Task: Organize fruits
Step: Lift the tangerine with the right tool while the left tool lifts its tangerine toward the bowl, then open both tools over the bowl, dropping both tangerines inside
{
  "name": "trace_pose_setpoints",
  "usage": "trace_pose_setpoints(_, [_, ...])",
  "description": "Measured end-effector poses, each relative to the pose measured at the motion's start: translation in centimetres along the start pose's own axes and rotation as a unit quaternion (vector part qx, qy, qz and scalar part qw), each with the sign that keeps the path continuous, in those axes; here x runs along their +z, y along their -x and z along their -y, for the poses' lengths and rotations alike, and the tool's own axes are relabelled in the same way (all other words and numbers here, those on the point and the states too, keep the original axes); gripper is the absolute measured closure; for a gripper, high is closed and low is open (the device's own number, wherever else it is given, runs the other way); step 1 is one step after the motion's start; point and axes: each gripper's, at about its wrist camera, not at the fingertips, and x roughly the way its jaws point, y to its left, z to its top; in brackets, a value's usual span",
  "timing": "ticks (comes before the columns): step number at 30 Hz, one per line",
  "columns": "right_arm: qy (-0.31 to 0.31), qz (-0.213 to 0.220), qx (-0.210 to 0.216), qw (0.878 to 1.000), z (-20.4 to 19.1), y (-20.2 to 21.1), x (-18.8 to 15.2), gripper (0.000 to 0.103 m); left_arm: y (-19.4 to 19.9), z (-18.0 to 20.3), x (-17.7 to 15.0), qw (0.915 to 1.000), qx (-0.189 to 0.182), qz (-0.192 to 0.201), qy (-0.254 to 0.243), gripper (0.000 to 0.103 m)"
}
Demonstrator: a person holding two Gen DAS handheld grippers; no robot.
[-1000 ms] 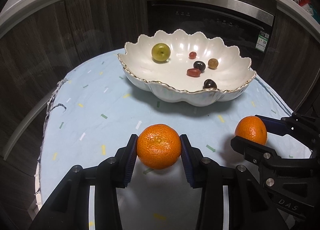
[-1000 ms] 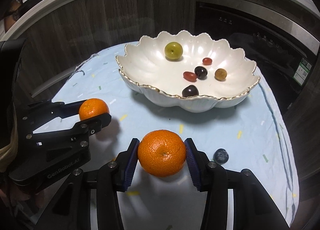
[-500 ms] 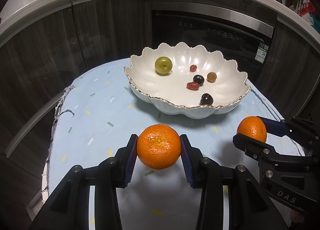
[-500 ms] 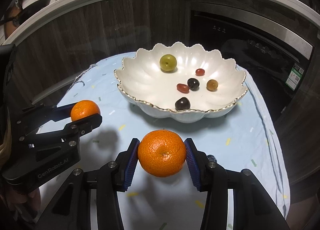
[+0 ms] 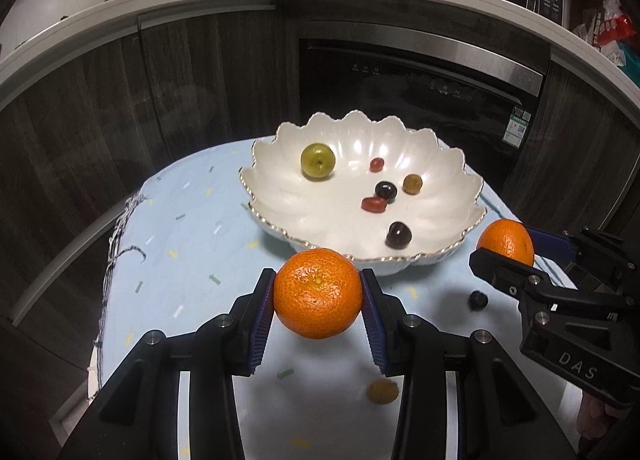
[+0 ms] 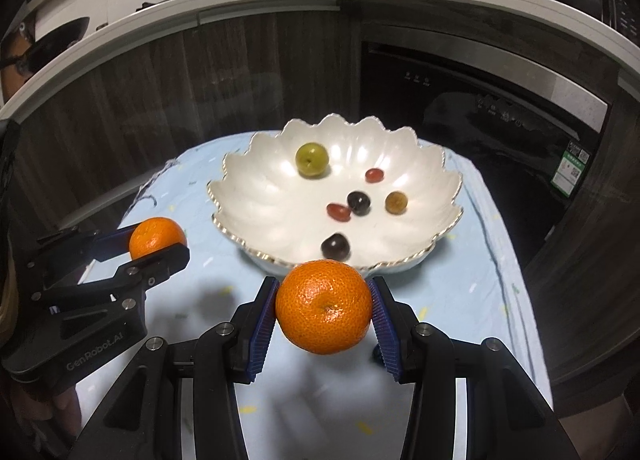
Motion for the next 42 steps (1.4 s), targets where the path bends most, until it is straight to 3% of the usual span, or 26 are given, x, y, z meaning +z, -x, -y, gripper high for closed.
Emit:
trace_pose_setpoints(15, [-0.017, 0.02, -0.017, 0.999, 2.3, 0.0, 2.8, 0.056, -0.9, 0.7, 2.5, 1.0, -0.002, 0.01, 0.0, 0.062])
trace_pose_setpoints(42, [-0.042, 0.006, -0.03, 0.999, 5.3, -4.4, 6.0, 0.056, -6.3, 0.7, 5.8, 0.9998, 0.008, -0.017, 0.005, 0.062])
